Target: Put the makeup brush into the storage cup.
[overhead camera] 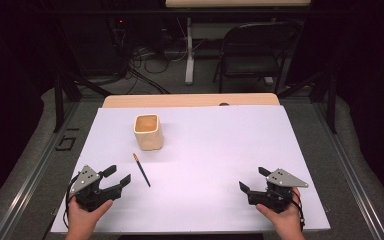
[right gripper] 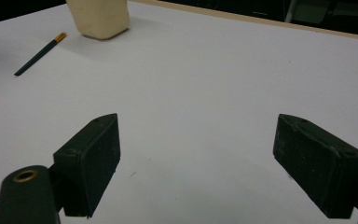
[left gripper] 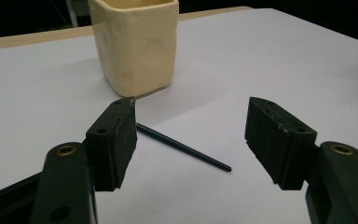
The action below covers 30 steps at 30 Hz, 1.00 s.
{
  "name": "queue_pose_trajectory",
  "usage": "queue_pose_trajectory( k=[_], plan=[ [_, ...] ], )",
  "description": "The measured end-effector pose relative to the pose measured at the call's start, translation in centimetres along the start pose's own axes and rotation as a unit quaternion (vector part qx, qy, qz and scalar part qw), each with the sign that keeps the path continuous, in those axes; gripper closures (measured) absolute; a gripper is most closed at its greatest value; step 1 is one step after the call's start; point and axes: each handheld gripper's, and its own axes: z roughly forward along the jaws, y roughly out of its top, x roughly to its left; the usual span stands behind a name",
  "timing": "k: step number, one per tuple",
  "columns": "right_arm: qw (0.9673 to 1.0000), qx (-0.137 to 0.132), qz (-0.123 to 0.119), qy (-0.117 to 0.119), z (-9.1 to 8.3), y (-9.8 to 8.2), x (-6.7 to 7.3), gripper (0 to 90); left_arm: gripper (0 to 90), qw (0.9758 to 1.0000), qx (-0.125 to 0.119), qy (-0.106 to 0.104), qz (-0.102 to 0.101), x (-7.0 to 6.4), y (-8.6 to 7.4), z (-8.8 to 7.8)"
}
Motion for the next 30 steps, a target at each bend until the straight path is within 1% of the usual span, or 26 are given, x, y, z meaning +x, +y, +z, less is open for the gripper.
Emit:
queue_pose_trajectory(
  k=[2, 3, 4, 5, 6, 7, 8, 9, 10, 11, 12, 15, 16, 17, 18, 19, 21, 22, 23, 24, 25, 26, 29, 30],
  plan=[
    [1.0000, -0.001, 0.002, -0.002, -0.1, 0.0, 0.0, 14.5, 34.2, 1.0000, 0.004, 0.001, -0.001, 0.0, 0.1, 0.0],
    [1.0000, -0.008, 0.004, -0.002, 0.0, -0.1, -0.1, 14.5, 34.2, 1.0000, 0.006, 0.000, -0.001, 0.1, 0.1, 0.1],
    [1.0000, 0.002, 0.004, -0.007, -0.1, -0.1, -0.3, 14.5, 34.0, 1.0000, 0.009, 0.000, -0.003, 0.0, 0.1, 0.2],
    [1.0000, 0.002, 0.004, -0.007, -0.1, -0.1, -0.3, 14.5, 34.0, 0.9999, 0.013, -0.002, -0.003, 0.0, 0.1, 0.2],
    [0.9999, 0.003, 0.009, -0.008, -0.1, -0.1, -0.3, 14.4, 33.7, 0.9998, 0.020, -0.004, -0.005, 0.0, 0.1, 0.2],
    [0.9999, 0.006, 0.008, -0.011, -0.1, -0.1, -0.3, 14.4, 33.4, 0.9998, 0.020, -0.004, -0.005, 0.0, 0.1, 0.2],
    [0.9999, 0.001, 0.005, -0.013, 0.0, -0.1, -0.3, 14.3, 33.4, 0.9995, 0.032, -0.004, -0.008, -0.1, 0.2, 0.4],
    [0.9999, 0.001, 0.005, -0.013, 0.0, -0.1, -0.3, 14.3, 33.4, 0.9995, 0.032, -0.004, -0.008, -0.1, 0.2, 0.4],
    [0.9999, -0.001, 0.004, -0.014, 0.1, -0.1, -0.2, 14.3, 33.4, 0.9993, 0.036, -0.002, -0.013, -0.1, 0.2, 0.5],
    [0.9999, 0.007, 0.000, -0.014, 0.0, 0.0, -0.2, 14.0, 33.4, 0.9989, 0.043, -0.004, -0.017, -0.2, 0.3, 0.6],
    [0.9999, 0.003, 0.000, -0.015, 0.0, 0.0, -0.1, 14.0, 33.4, 0.9987, 0.047, -0.003, -0.017, -0.2, 0.4, 0.6],
    [0.9999, 0.001, -0.001, -0.017, 0.1, 0.1, -0.1, 14.0, 33.3, 0.9984, 0.052, -0.004, -0.019, -0.2, 0.6, 0.7],
    [0.9999, 0.000, 0.000, -0.016, 0.1, 0.1, -0.1, 14.0, 33.3, 0.9981, 0.058, -0.005, -0.022, -0.1, 0.7, 0.6],
    [0.9999, 0.002, 0.000, -0.015, 0.0, 0.1, -0.1, 14.0, 33.3, 0.9978, 0.060, -0.004, -0.030, -0.1, 0.8, 0.7],
    [0.9999, 0.002, 0.000, -0.015, 0.0, 0.1, -0.1, 14.0, 33.4, 0.9978, 0.060, -0.004, -0.030, -0.1, 0.8, 0.7],
    [0.9999, 0.002, 0.000, -0.014, 0.0, 0.1, -0.1, 14.0, 33.4, 0.9974, 0.066, -0.004, -0.029, -0.1, 0.9, 0.7],
    [0.9999, 0.002, 0.001, -0.013, 0.1, 0.0, -0.1, 14.1, 33.5, 0.9963, 0.079, 0.001, -0.034, -0.1, 1.2, 0.8],
    [0.9999, 0.002, 0.001, -0.013, 0.1, 0.0, -0.1, 14.1, 33.4, 0.9963, 0.079, 0.001, -0.034, -0.1, 1.2, 0.8],
    [0.9999, 0.001, 0.001, -0.012, 0.2, 0.0, -0.1, 14.2, 33.7, 0.9951, 0.090, 0.000, -0.041, -0.1, 1.4, 0.9],
    [0.9999, 0.002, 0.002, -0.012, 0.2, 0.0, -0.1, 14.2, 33.4, 0.9945, 0.094, -0.002, -0.047, -0.1, 1.5, 1.0],
    [0.9999, 0.002, 0.002, -0.012, 0.2, 0.0, -0.1, 14.2, 33.4, 0.9945, 0.094, -0.002, -0.047, -0.1, 1.5, 1.0],
    [0.9999, 0.005, 0.002, -0.011, 0.1, 0.1, -0.1, 14.4, 33.4, 0.9937, 0.100, -0.004, -0.052, 0.0, 1.7, 1.0],
    [0.9999, 0.002, 0.000, -0.011, 0.2, 0.1, -0.1, 14.6, 33.2, 0.9918, 0.113, -0.002, -0.058, 0.0, 2.1, 1.2],
    [0.9999, 0.002, 0.002, -0.010, 0.2, 0.0, -0.1, 14.8, 32.8, 0.9903, 0.126, 0.001, -0.059, 0.0, 2.5, 1.4]
  ],
)
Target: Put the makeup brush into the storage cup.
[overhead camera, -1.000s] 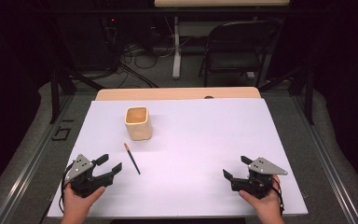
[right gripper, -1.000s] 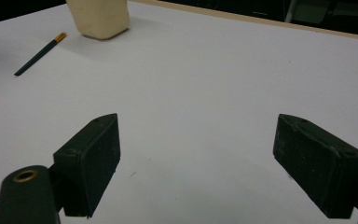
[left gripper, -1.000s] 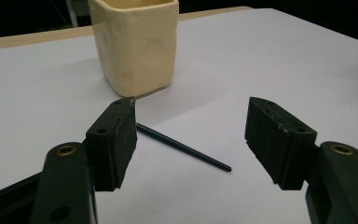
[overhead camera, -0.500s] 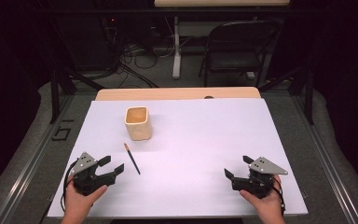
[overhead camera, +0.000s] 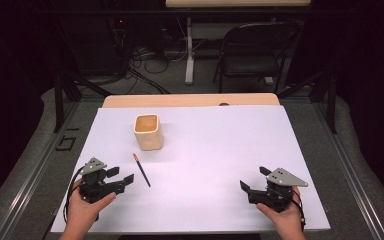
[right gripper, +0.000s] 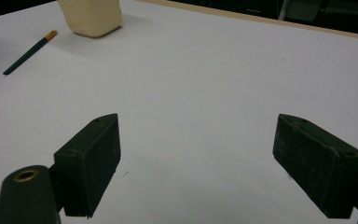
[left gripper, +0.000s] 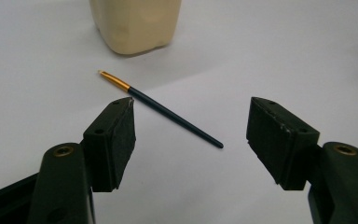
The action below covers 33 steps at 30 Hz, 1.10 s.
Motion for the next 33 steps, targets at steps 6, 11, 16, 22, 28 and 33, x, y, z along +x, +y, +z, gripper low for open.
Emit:
queue_pose_trajectory(
  k=[6, 11, 16, 22, 28, 33],
  plan=[
    [1.0000, 0.003, 0.005, 0.003, 0.0, 0.0, -0.1, 14.9, 33.3, 0.9992, 0.039, 0.012, -0.004, -0.1, 0.8, 0.4],
    [0.9999, 0.010, 0.004, 0.007, 0.2, 0.1, 0.0, 14.9, 34.1, 0.9980, 0.061, 0.016, -0.005, -0.1, 1.4, 0.7],
    [0.9999, 0.010, 0.004, 0.008, 0.2, 0.2, 0.0, 14.9, 33.7, 0.9974, 0.068, 0.011, -0.018, 0.1, 1.7, 1.0],
    [0.9999, 0.005, 0.005, 0.008, 0.4, 0.2, 0.1, 15.0, 33.9, 0.9955, 0.085, 0.020, -0.036, 0.7, 2.0, 1.0],
    [0.9999, 0.010, 0.004, 0.011, 0.5, 0.2, 0.0, 14.9, 34.9, 0.9917, 0.113, 0.043, -0.045, 1.2, 2.3, 0.9],
    [0.9999, 0.008, 0.007, 0.012, 0.6, 0.2, 0.1, 15.1, 35.7, 0.9883, 0.132, 0.047, -0.060, 1.3, 2.6, 0.9]
  ],
)
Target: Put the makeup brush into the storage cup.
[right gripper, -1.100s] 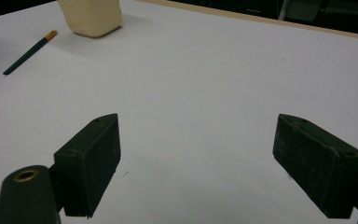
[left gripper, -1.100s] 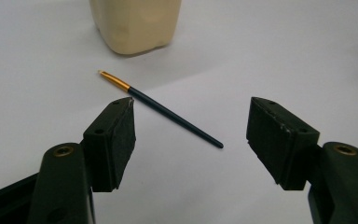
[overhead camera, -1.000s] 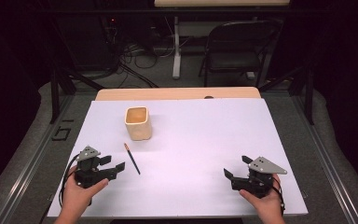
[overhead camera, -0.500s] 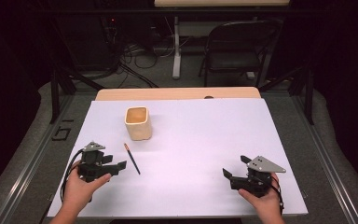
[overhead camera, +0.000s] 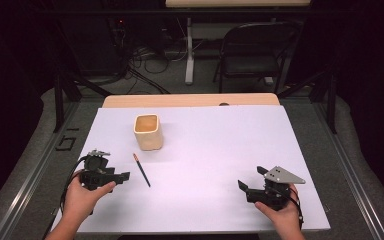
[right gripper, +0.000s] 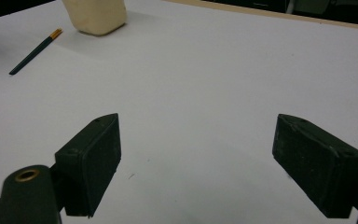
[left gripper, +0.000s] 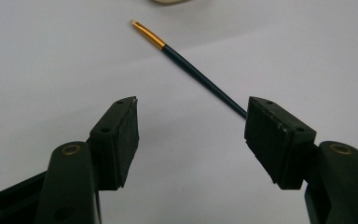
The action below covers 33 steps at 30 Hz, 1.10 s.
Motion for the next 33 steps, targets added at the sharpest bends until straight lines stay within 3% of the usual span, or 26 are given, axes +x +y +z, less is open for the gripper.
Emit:
queue_pose_trajectory(
  k=[10, 12, 15, 33],
  plan=[
    [1.0000, 0.001, 0.000, 0.002, 0.0, 0.0, 0.0, 15.3, 37.6, 0.9991, 0.036, -0.004, -0.024, 0.0, 0.5, 0.3],
    [1.0000, 0.005, 0.002, 0.003, 0.0, 0.0, 0.0, 15.5, 37.4, 0.9977, 0.055, -0.003, -0.038, 0.1, 0.7, 0.4],
    [1.0000, 0.004, 0.004, 0.004, 0.1, -0.1, -0.1, 15.6, 37.5, 0.9965, 0.065, -0.007, -0.051, 0.2, 0.9, 0.6],
    [0.9998, 0.016, 0.007, 0.008, 0.2, -0.2, -0.1, 15.7, 35.3, 0.9933, 0.097, 0.007, -0.061, 0.6, 1.8, 1.5]
  ],
)
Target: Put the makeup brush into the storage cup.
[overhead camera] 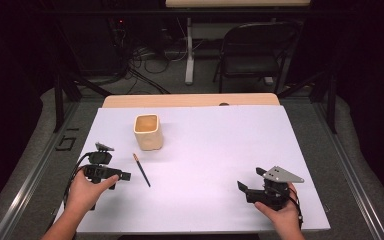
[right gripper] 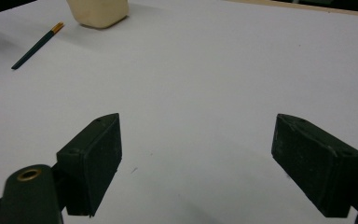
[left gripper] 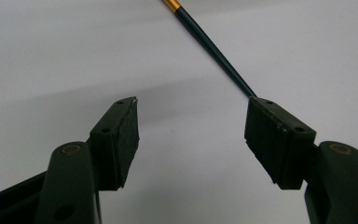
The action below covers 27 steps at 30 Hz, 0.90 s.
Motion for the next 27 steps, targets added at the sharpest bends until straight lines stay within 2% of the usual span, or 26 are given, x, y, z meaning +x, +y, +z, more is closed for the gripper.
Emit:
queue_pose_trajectory(
  k=[7, 12, 27],
  plan=[
    [1.0000, -0.001, -0.001, 0.000, 0.1, 0.0, 0.1, 15.7, 35.8, 0.9998, 0.016, 0.015, 0.000, 0.2, 0.8, 0.3],
    [1.0000, 0.000, 0.000, 0.001, 0.1, 0.0, 0.0, 15.7, 37.2, 0.9989, 0.038, 0.028, -0.007, 0.2, 1.9, 0.6],
    [1.0000, -0.001, 0.003, 0.001, 0.1, -0.1, -0.1, 15.7, 37.5, 0.9966, 0.064, 0.046, -0.024, 0.0, 5.1, 2.1]
  ],
)
